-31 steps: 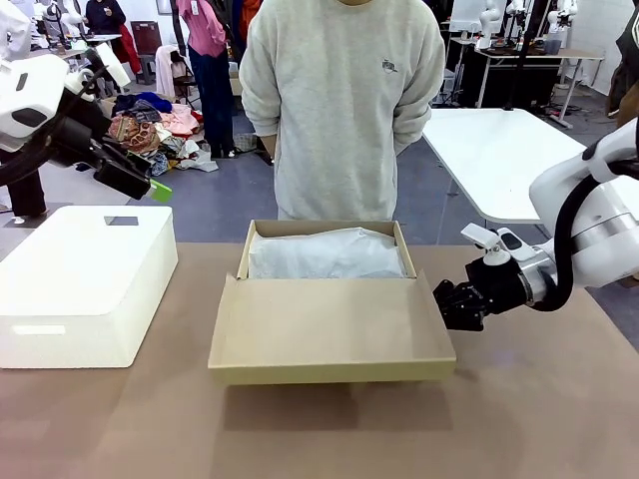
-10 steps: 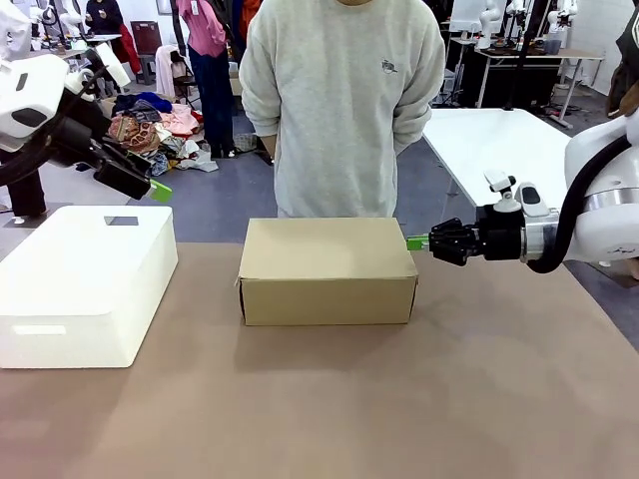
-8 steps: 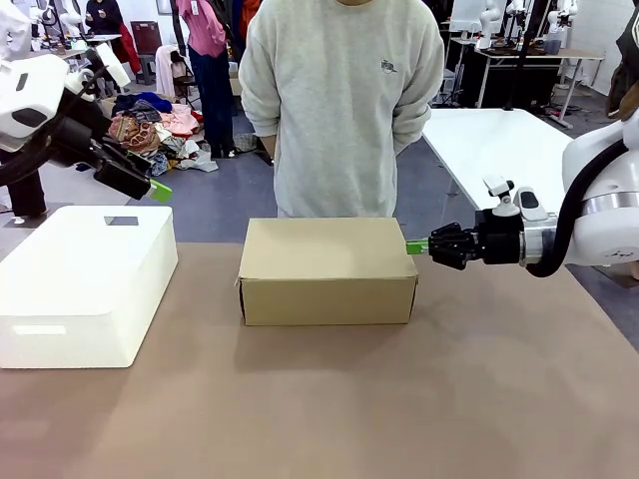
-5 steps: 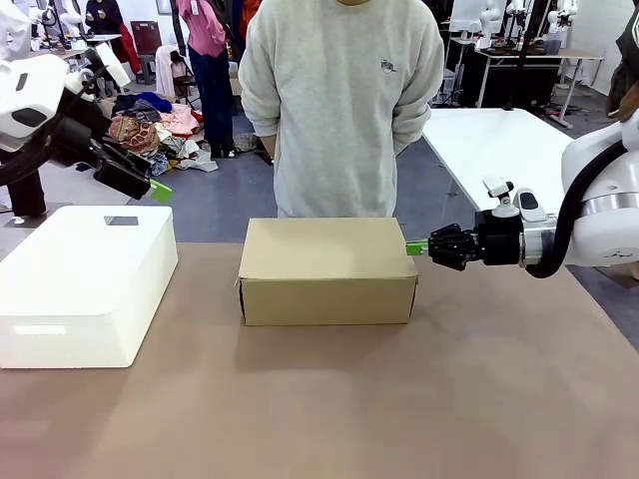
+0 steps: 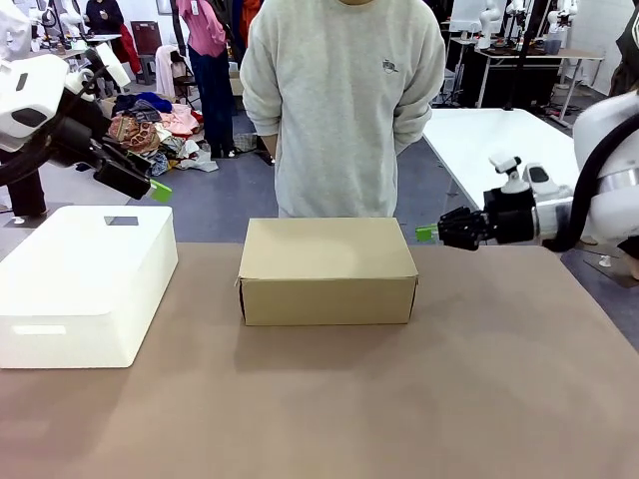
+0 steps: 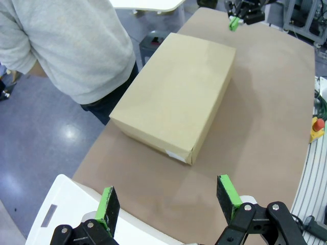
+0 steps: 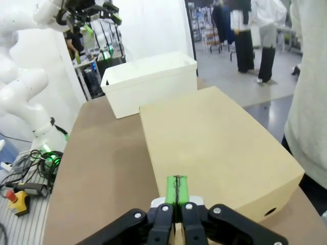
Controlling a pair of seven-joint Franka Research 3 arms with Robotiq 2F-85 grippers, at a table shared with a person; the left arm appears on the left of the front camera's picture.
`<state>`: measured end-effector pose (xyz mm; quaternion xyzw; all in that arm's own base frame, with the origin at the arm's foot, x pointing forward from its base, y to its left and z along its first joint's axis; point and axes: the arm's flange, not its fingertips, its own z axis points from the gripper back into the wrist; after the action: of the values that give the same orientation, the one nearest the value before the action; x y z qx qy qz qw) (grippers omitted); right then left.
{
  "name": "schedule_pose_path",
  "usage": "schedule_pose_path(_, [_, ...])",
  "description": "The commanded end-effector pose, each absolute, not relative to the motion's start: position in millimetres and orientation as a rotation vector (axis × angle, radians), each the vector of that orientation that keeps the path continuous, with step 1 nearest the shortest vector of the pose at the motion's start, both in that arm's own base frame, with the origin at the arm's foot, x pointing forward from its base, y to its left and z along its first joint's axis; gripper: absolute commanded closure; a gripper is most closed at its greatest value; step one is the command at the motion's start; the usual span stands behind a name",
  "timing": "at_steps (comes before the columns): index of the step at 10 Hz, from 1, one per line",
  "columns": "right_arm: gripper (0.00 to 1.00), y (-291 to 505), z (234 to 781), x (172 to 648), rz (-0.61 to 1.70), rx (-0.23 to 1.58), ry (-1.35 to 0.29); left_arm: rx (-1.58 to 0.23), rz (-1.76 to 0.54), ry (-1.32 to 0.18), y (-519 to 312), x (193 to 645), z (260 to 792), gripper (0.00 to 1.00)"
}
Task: Pack the shoes into the box.
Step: Press down on the lid of the Shoes Box.
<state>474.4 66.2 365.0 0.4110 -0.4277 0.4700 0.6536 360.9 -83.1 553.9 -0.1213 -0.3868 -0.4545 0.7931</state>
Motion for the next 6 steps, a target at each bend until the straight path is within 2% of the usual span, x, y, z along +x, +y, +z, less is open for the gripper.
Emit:
schedule_pose_path(1, [1.00,58.5,399.4,480.2,1.059,0.920,-0.829,-0.277,-0.988,-0.840,-81.8,360.8,552.2,0.00])
schedule_pose_path(2, [0.89,59.0,410.3,474.7,1.071,0.904,-0.780,-0.277,-0.988,-0.840,-81.8,360.8,552.2,0.00])
schedule_pose_path(4, [0.49,61.2,433.4,461.5,1.055,0.877,-0.690,-0.277,-0.988,-0.840,-81.8,360.8,552.2,0.00])
schedule_pose_path(6, [0.10,63.7,450.6,444.8,1.045,0.753,-0.618,-0.311,-0.902,-0.818,-91.8,367.1,565.7,0.29])
